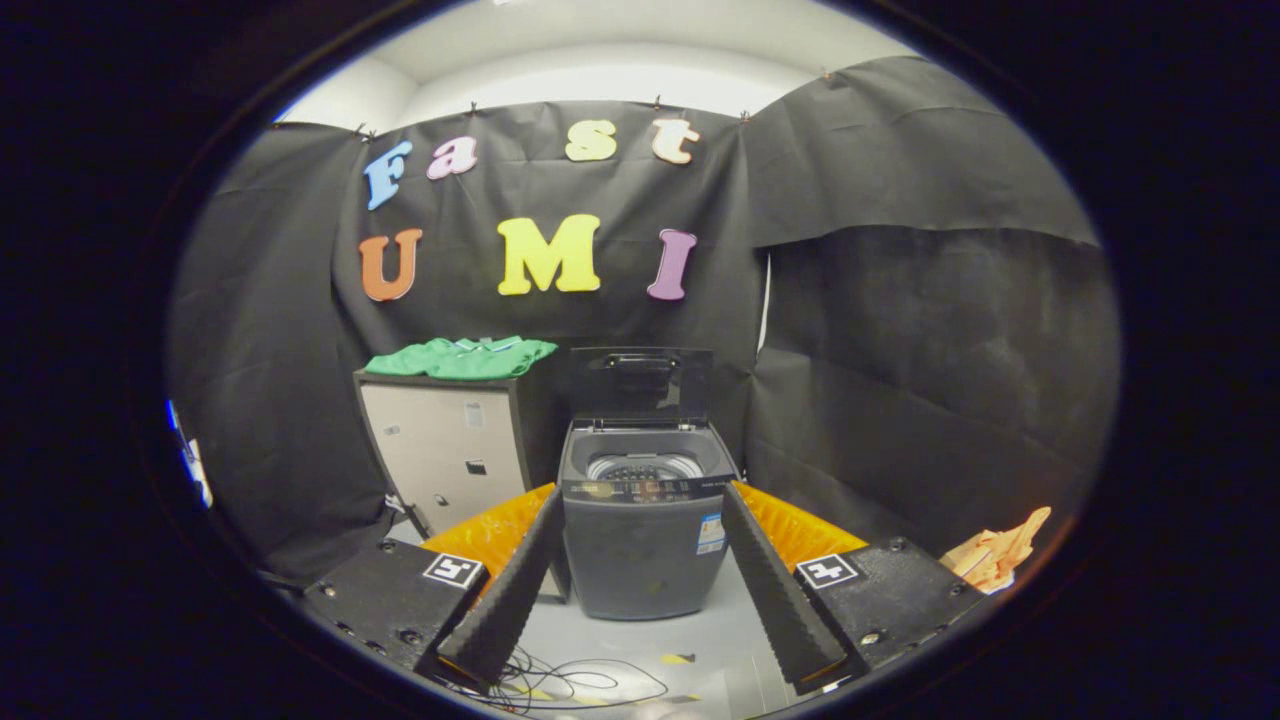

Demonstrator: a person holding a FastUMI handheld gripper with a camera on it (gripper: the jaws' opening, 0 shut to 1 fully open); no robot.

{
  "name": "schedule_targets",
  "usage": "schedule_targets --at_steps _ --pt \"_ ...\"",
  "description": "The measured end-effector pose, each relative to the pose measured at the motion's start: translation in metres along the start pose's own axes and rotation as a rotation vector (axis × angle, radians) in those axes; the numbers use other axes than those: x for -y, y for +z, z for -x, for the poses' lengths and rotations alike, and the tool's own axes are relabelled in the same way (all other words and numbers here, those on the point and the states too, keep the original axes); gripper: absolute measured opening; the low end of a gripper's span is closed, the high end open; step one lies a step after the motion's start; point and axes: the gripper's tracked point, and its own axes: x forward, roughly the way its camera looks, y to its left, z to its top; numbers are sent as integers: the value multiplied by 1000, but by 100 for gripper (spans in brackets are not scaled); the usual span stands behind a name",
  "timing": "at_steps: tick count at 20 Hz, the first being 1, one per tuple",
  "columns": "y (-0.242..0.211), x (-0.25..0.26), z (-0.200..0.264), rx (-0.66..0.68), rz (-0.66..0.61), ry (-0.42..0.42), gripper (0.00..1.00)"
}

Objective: Put the clothes into the washing machine and then close the washing machine lid.

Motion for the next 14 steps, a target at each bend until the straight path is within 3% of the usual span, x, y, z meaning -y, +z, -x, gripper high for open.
schedule_targets --at_steps 6,14 --pt "26 -1 -46 0 -11 -17 99" --pt "110 -48 -142 56 -21 106 99"
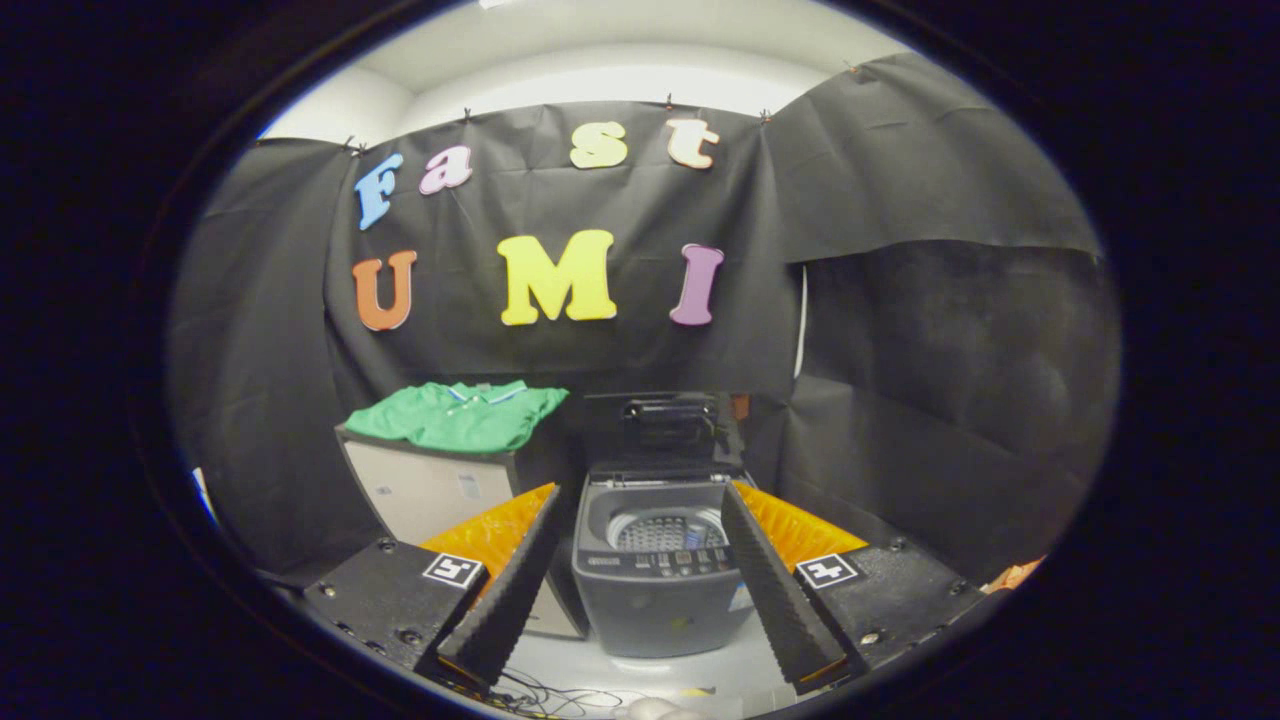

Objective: Put the clothes into the washing machine and then close the washing machine lid.

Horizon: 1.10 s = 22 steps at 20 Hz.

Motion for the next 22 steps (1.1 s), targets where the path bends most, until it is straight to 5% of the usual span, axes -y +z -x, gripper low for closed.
schedule_targets --at_steps 8,22 --pt "58 -72 -126 -4 7 139 99" --pt "67 -227 -287 -217 -71 236 99"
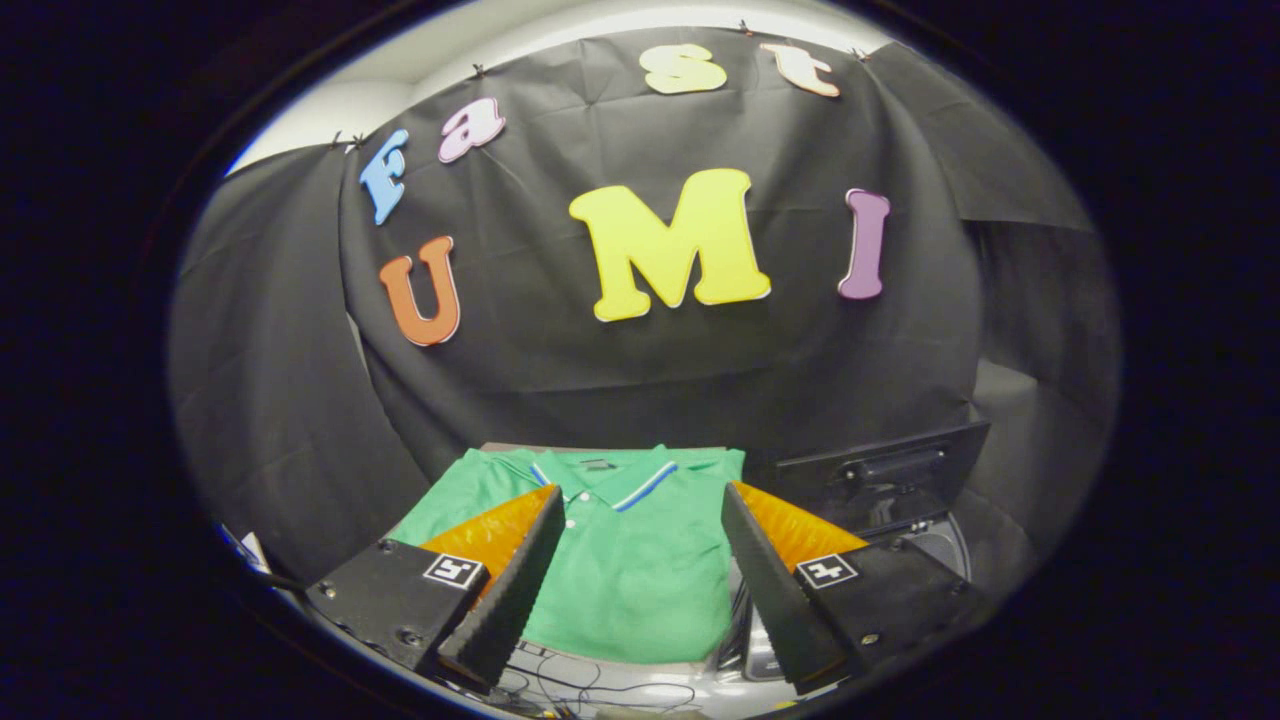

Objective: Put the clothes into the washing machine and then close the washing machine lid.

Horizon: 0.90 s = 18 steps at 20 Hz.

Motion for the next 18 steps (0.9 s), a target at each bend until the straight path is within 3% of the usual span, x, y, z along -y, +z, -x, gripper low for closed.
schedule_targets --at_steps 11,18 --pt "-44 -62 -97 -218 -18 -28 99" --pt "-83 -72 -118 -390 -27 -92 98"
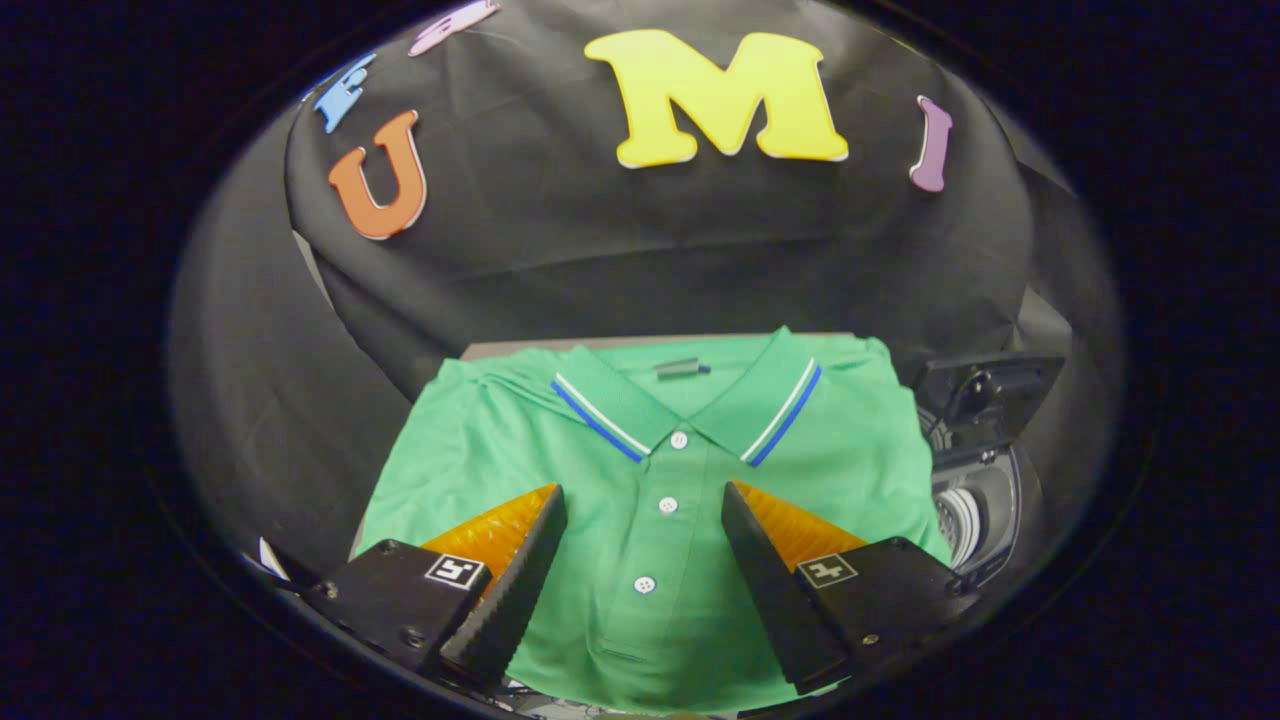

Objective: Put the clothes into the washing machine and then close the washing machine lid.

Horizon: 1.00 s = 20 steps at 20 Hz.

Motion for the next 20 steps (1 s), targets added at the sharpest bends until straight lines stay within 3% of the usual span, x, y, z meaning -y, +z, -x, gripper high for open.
schedule_targets --at_steps 6,9,20 --pt "-4 1 -5 -60 124 -98 98" --pt "-4 -2 -5 -62 47 -101 98" --pt "-3 -3 -3 -84 79 -94 93"
